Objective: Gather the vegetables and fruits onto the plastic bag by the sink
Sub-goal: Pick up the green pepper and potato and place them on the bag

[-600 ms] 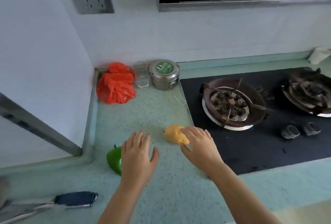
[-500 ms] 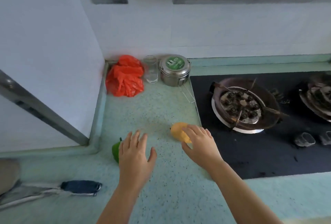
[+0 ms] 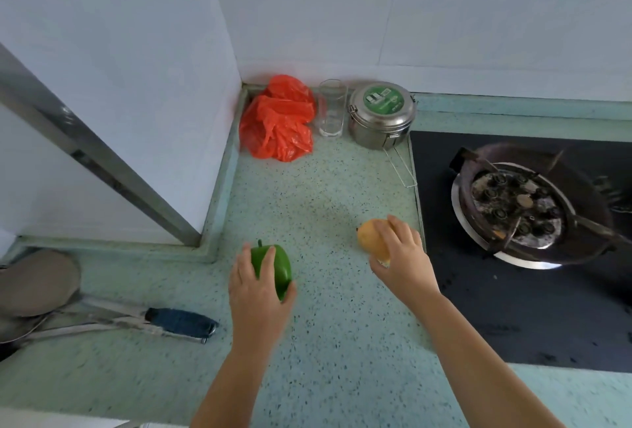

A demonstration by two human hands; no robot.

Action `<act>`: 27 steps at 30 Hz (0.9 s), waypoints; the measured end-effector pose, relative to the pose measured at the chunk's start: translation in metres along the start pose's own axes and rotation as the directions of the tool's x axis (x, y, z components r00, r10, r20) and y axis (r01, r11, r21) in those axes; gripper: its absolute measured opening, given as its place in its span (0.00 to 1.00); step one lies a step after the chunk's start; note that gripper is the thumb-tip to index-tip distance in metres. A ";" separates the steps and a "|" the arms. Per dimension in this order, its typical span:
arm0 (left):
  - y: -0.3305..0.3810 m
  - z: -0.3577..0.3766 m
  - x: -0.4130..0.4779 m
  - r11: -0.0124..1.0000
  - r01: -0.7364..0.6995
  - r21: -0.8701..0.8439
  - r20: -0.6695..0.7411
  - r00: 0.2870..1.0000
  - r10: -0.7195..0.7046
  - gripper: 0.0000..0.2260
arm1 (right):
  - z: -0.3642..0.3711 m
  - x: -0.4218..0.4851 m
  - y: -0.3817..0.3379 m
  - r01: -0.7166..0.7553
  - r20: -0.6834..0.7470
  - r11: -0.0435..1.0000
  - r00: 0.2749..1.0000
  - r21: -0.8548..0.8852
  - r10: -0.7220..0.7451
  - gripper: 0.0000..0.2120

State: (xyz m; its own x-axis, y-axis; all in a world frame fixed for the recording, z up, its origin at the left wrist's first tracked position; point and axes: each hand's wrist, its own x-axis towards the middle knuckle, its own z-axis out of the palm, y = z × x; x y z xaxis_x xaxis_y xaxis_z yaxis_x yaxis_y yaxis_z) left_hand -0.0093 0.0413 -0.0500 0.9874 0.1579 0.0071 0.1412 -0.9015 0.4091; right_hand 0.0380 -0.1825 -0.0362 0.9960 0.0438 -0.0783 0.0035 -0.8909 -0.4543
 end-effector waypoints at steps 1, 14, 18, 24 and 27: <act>0.000 0.001 0.001 1.000 0.011 -0.029 0.000 1.000 -0.011 0.29 | 0.002 0.002 -0.001 -0.019 0.005 1.000 1.000 0.020 0.019 0.28; -0.002 0.001 0.011 0.976 0.052 -0.212 -0.036 0.998 -0.061 0.33 | 0.013 -0.001 -0.005 -0.145 -0.032 0.966 0.987 0.213 0.155 0.31; -0.003 0.000 0.012 0.970 0.050 -0.238 -0.048 0.997 -0.063 0.33 | 0.009 -0.007 -0.005 -0.143 -0.049 0.959 0.986 0.245 0.159 0.31; 0.013 -0.008 0.013 0.936 -0.021 -0.350 -0.026 1.000 0.013 0.33 | -0.008 -0.020 -0.011 -0.127 -0.122 0.939 0.977 0.318 0.173 0.31; 0.034 -0.016 0.012 0.898 -0.083 -0.432 0.007 0.995 0.095 0.33 | -0.020 -0.032 -0.013 -0.110 -0.181 0.932 0.967 0.346 0.181 0.31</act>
State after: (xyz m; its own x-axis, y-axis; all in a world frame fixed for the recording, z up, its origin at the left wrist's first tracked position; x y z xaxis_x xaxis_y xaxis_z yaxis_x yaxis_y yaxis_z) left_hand 0.0066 0.0190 -0.0212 0.9969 0.0687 0.0393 0.0146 -0.6482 0.7613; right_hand 0.0081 -0.1814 -0.0104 0.9797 -0.2004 0.0023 -0.1372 -0.6786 -0.7216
